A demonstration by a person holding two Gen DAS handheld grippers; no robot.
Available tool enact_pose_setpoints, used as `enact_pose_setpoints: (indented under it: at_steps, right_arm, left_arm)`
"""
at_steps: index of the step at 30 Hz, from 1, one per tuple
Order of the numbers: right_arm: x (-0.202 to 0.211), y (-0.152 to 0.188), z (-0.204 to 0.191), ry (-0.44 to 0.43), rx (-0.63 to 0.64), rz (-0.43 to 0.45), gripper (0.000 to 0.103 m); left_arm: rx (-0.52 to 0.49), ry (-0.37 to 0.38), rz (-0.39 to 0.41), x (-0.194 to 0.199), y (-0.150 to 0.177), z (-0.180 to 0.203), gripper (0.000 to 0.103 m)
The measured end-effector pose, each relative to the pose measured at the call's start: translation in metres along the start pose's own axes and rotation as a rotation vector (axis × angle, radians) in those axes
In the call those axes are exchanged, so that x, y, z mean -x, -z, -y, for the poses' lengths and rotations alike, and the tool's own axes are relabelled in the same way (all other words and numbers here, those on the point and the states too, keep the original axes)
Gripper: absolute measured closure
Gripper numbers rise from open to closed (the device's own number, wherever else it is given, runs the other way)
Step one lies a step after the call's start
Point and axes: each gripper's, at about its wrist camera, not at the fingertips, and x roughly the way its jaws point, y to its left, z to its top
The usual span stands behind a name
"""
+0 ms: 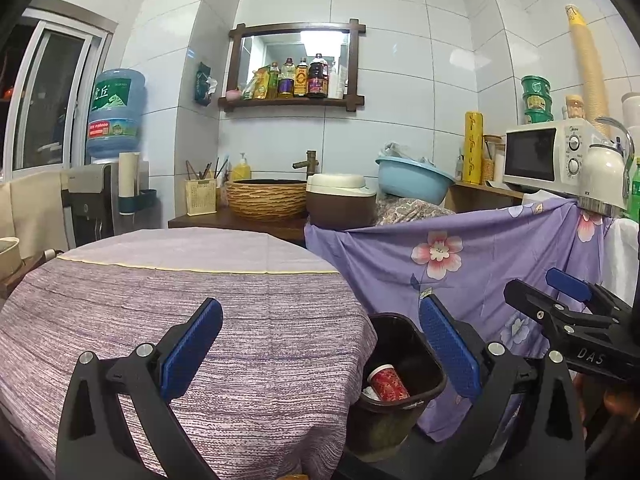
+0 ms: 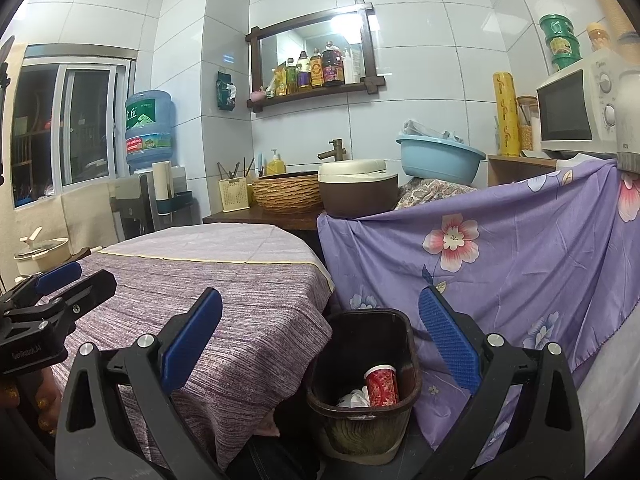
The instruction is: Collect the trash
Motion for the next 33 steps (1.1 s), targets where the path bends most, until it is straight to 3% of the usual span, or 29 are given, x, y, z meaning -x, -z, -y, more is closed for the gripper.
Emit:
enact_pose_setpoints:
  at_steps: [33]
  right_arm:
    - [-0.004,0.008,-0.007,0.027,-0.030,-0.025,0.006]
  left_arm:
    - [-0.032,-0.011,-0.042,-0.011,0.005,0.010,0.005]
